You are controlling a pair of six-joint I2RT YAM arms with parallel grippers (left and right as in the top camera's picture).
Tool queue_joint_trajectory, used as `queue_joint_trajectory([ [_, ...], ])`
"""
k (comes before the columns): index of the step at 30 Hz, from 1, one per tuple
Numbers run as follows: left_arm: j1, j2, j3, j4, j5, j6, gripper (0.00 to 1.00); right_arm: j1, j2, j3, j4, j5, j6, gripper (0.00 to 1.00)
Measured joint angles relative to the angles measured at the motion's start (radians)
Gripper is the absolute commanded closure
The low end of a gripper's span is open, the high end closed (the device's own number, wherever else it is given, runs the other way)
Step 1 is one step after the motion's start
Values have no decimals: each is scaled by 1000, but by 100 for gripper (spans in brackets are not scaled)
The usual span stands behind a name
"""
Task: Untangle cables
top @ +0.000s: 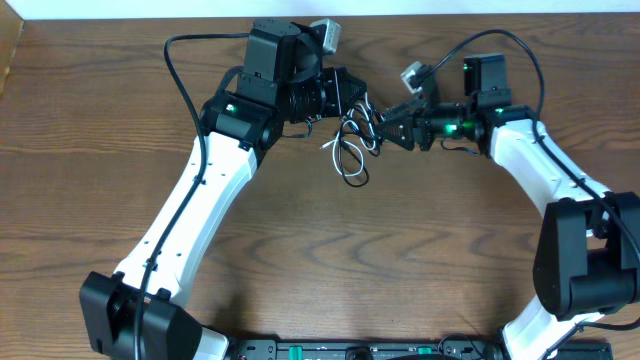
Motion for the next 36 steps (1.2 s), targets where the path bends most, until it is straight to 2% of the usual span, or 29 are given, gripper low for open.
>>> queue_joint_trajectory([
  [1, 0, 0, 0, 0, 0, -2, 93, 12, 0, 0, 8, -4, -5, 82],
  [5, 0, 0, 0, -4, 0, -2, 93, 35, 0, 0, 19, 5, 13, 99],
  [8, 0, 0, 0, -16, 0, -2, 92, 27, 0, 0, 20, 9, 54, 99],
  [9, 0, 0, 0, -21, -4, -1, 89, 22, 0, 0, 20, 9, 84, 99],
  [10, 0, 0, 0, -30, -9, 2, 83, 15, 0, 0, 19, 15, 119, 99],
  [13, 0, 0, 0, -33, -41, 5, 30, 3, 0, 0, -11, 76, 218, 99],
  [14, 0, 0, 0, -36, -58, 5, 25, 3, 0, 0, -21, 97, 245, 99],
  [18, 0, 0, 0, -117, -123, 5, 24, 3, 0, -1, -102, 256, 443, 99],
  [23, -2, 1, 0, -221, -153, 6, 33, -2, 0, -1, -145, 351, 668, 99],
  [25, -9, 10, 0, -241, -158, 6, 33, -6, -6, -1, -146, 369, 735, 99],
  [31, -69, 80, 0, -232, -159, 11, 35, -19, -100, -3, -149, 387, 843, 99],
  [36, -121, 138, 0, -164, -157, 81, 40, -57, -160, -3, -148, 338, 868, 99],
])
